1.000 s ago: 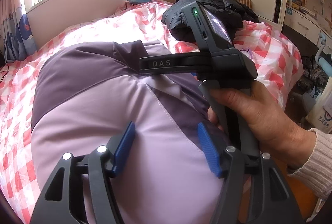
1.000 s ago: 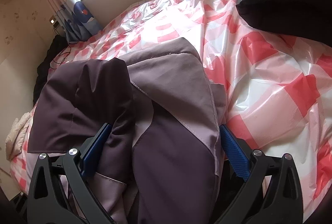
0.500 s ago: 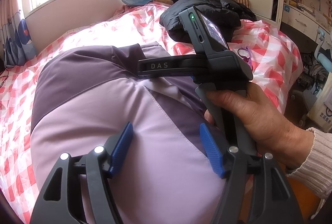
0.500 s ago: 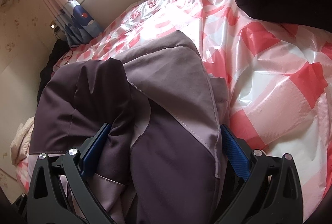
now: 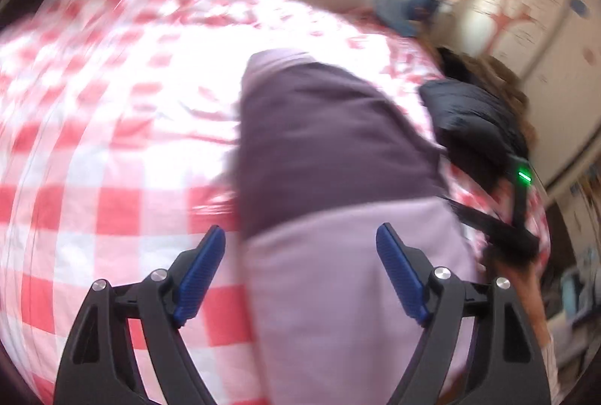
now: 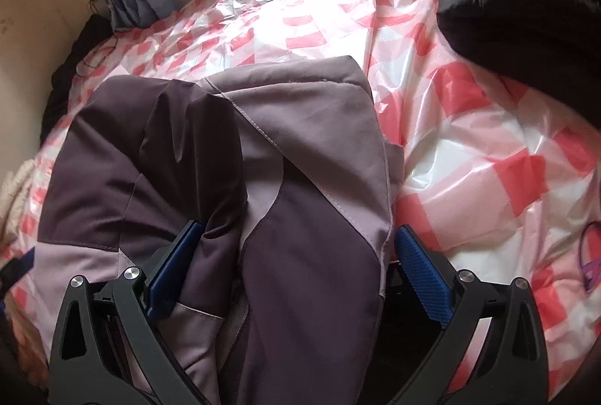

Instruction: Fold large clothes

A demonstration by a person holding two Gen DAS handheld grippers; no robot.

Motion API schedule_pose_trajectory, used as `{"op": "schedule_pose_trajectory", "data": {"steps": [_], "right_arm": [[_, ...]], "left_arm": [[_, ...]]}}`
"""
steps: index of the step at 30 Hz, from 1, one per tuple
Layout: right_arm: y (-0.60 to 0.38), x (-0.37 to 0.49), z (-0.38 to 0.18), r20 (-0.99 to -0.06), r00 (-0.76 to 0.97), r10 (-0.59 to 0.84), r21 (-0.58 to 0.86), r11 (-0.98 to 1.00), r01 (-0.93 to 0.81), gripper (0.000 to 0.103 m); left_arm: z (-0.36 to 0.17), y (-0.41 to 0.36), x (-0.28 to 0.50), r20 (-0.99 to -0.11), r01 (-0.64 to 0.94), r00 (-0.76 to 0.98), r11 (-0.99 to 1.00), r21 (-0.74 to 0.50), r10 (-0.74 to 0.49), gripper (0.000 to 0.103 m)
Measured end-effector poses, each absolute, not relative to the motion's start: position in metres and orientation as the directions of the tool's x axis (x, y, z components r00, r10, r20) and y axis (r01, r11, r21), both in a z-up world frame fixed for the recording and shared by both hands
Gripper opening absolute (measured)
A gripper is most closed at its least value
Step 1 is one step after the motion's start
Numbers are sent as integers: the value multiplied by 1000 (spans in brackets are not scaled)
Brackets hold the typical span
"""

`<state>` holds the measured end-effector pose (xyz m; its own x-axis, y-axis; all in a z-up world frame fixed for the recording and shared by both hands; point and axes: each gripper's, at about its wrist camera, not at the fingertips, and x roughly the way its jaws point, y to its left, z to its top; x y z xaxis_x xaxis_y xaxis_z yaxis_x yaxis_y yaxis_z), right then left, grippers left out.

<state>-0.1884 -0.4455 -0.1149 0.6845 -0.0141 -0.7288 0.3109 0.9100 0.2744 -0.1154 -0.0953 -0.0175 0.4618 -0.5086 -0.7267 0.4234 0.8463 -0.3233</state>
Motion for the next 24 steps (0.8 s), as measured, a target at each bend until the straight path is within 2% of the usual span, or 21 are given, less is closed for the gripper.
{"op": "schedule_pose_trajectory", "data": {"steps": [3, 8, 12, 14, 19, 24], "right_arm": [[-442, -187, -108, -753, 657, -41, 220, 925, 309, 96], [-466, -188, -140, -707, 695, 132, 455, 837, 305, 96], [-462, -192, -141, -685, 724, 85, 446, 835, 323, 96], [-458, -192, -145, -651, 751, 112, 479, 828, 292, 96], [-440, -200, -140, -570, 807, 155, 539, 812, 225, 97], [-374, -164, -124, -518, 809, 280, 579, 811, 90, 97]], "left_arm": [[-41, -89, -81, -722, 366, 386, 814, -452, -574, 95], [-70, -111, -50, -638, 317, 175, 657, -684, -750, 97], [-69, -132, -50, -653, 355, 133, 651, -671, -745, 98], [-55, -143, -63, -670, 445, 141, 652, -614, -728, 98], [-7, -140, -112, -628, 597, 291, 650, -470, -722, 94], [31, -74, -127, -616, 565, 459, 746, -353, -640, 90]]}}
